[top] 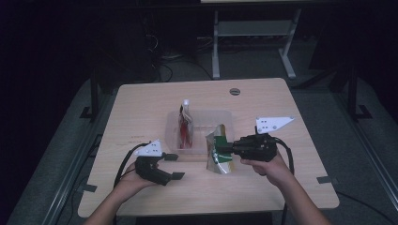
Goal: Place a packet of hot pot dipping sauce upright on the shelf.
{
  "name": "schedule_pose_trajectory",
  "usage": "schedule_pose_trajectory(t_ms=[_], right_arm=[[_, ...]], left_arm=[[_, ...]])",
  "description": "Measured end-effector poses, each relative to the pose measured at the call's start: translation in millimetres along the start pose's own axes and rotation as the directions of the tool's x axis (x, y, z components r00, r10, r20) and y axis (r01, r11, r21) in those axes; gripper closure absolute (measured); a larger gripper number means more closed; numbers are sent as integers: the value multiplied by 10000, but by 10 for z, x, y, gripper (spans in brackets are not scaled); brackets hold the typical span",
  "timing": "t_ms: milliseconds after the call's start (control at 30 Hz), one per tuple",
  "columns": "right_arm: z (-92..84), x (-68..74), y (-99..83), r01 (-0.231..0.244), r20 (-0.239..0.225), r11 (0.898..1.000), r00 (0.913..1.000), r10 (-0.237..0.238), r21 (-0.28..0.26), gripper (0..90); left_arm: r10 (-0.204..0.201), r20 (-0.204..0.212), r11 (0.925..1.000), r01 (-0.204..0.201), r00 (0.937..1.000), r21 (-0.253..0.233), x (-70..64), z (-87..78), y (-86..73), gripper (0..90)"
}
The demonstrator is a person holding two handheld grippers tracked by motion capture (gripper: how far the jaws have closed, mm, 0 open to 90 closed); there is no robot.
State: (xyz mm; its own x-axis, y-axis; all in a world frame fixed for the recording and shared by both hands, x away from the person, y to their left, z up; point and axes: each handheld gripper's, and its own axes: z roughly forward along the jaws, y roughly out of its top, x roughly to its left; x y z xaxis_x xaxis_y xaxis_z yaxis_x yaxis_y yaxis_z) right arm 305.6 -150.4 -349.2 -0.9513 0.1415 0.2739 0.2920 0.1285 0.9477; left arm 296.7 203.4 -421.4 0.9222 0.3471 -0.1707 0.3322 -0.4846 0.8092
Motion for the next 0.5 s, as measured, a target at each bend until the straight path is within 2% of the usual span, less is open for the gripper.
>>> schedule_pose_trajectory(t_ms=[100,500], right_arm=[[-1,-29,67,94,225,9999,9997,-93,-41,900],[5,-205,294,286,507,9982,9984,-259,-524,900]], left_arm=[[34,108,9999,-36,9999,113,-19,27,-7,242],[214,175,9993,-218,9996,287,-29,74,-12,242]])
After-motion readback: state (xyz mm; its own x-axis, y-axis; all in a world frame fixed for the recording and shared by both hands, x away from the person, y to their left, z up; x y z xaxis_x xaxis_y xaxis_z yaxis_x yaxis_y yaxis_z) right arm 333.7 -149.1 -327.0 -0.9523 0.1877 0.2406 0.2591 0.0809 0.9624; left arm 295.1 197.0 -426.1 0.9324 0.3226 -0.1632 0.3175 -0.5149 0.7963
